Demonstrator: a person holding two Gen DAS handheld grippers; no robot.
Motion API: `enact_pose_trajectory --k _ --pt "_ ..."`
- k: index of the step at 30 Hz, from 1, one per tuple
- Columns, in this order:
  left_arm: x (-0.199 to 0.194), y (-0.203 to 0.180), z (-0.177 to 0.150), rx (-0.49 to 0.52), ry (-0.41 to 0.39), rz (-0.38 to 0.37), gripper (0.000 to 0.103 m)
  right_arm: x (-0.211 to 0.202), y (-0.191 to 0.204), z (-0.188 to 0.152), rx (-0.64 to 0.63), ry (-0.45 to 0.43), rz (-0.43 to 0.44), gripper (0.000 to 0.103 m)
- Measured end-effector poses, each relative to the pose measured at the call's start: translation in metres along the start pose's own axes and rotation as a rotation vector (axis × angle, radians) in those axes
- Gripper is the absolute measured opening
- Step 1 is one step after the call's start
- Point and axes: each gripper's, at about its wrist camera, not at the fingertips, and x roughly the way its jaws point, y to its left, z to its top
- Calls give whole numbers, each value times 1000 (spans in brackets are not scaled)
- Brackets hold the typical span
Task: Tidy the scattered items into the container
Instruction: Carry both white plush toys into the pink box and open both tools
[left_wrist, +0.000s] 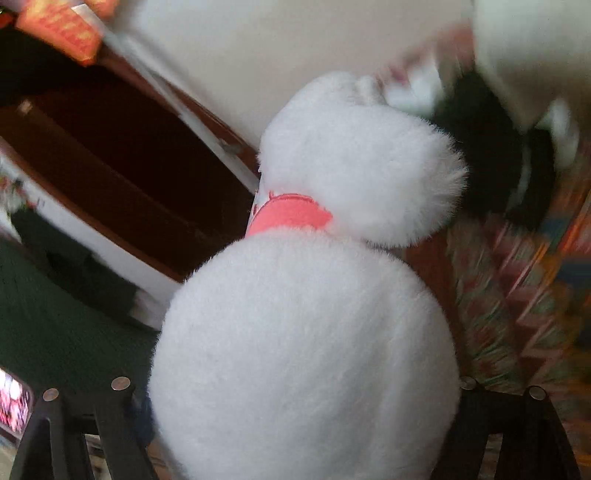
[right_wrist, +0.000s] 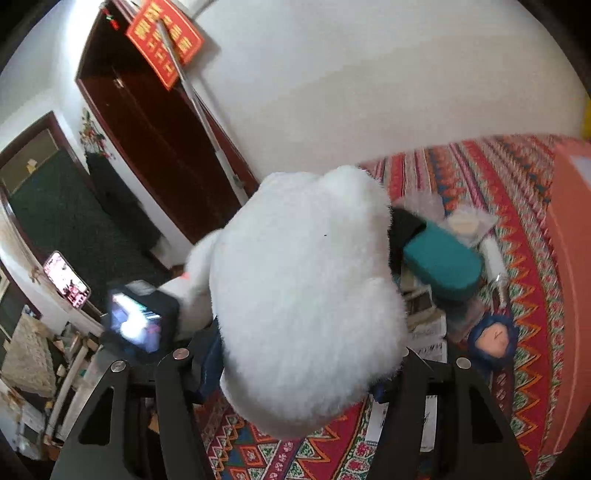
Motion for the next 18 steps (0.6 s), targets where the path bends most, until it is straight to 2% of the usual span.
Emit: enact_pose_trajectory --k 3,7,13,18 --pt "-36 24 4 -114 -66 -42 87 -20 9 2 -18 -54 8 63" --pt "-91 48 8 -244 -139 -172 87 -55 25 3 -58 -142 -8 63" --pt "-165 49 29 -242 -277 -282 87 -139 39 3 -85 -324 -71 63" --pt "-235 11 68 -170 -412 -376 88 -246 31 1 -68 -580 -243 63"
